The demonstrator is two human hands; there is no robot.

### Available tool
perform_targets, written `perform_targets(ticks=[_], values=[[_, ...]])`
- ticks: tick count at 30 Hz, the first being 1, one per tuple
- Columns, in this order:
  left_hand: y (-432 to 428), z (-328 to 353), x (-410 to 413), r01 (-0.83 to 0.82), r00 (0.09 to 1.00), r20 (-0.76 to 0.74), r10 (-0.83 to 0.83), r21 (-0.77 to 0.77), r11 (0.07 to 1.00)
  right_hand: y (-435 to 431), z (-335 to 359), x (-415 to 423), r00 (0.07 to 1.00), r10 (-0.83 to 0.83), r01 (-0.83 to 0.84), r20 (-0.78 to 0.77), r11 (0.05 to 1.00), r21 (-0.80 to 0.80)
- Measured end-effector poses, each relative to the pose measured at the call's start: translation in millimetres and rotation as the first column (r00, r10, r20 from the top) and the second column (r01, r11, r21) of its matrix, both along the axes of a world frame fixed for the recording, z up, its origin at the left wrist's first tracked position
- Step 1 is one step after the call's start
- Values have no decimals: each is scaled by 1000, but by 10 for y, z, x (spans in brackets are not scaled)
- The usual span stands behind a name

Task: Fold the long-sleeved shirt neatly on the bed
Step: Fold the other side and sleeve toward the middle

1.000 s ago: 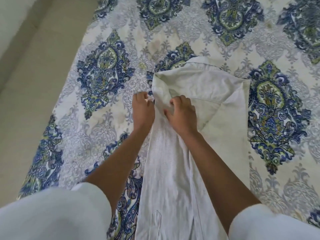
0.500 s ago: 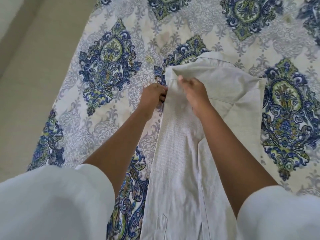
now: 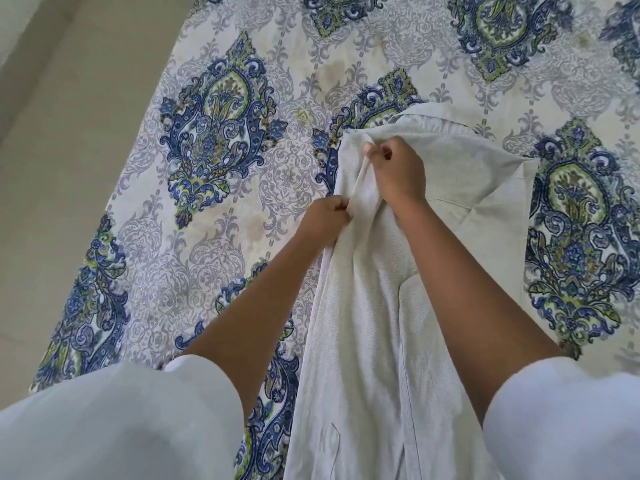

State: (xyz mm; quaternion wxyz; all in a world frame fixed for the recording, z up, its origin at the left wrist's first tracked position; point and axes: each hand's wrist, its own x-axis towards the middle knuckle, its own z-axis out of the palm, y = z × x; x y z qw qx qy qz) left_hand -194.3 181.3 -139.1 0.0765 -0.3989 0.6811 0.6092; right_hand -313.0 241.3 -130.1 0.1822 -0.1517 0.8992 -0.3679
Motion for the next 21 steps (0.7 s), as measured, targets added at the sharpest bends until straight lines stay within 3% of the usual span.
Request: perform_targets(ticks=[3,5,7,9,10,12,17,21], values=[[-53,-11,-21,-70,997,38,66,143,987,0,-95,8,999,30,-31,12,998,55],[-55,-46,-61,-86,996,45,80,140,986,12,-150,-11,1000,15,-15,6,997,80],[-50,-83,-125,-79,995,57,85,-87,993,17,-155,-20,999,-30,30,10,998,56],[-94,-67,-226,-120,991,16,136,-386,915,26,-133,-24,998,-61,61,15,998,10],[-141,-38,-298,-153,987,-35,155,-463,873,27,-126,-27,998,-60,60,17,998,-2],[-252,-3,-468,-144,989,-81,120,-449,882,16,-129,-42,999,-48,48,26,999,3],[-511,-93,-806,-53,997,44,66,-251,967,-40,-161,-142,996,-91,90,-4,992,87],[-545,-168,-848,10,991,132,39,-352,936,-54,-227,-160,998,-27,38,-65,982,184]])
